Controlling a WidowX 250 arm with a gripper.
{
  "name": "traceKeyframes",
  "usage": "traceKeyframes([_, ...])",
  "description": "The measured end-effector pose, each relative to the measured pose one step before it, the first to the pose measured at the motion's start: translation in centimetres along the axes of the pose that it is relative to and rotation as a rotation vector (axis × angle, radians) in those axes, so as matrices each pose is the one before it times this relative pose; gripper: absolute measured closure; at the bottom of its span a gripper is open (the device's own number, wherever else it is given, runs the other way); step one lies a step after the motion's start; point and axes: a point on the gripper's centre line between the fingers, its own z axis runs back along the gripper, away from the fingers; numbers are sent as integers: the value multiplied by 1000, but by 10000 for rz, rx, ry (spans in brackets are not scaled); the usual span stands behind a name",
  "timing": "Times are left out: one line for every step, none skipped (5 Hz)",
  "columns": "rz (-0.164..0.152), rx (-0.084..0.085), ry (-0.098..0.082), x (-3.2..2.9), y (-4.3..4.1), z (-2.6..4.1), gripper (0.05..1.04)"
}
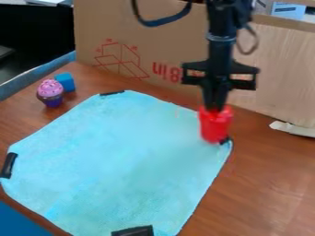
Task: Put the red thing outside of the cloth to the top right
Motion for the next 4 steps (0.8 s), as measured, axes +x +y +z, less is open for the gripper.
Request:
traceKeyframes([-314, 170, -90, -1041, -2175, -11, 992])
traceKeyframes([-538, 141, -92, -1307, -2407, -1, 992])
traceKeyframes([-232, 10, -7, -944, -1379, -292, 992])
traceKeyframes([-273, -54, 42, -1129, -1870, -6, 992])
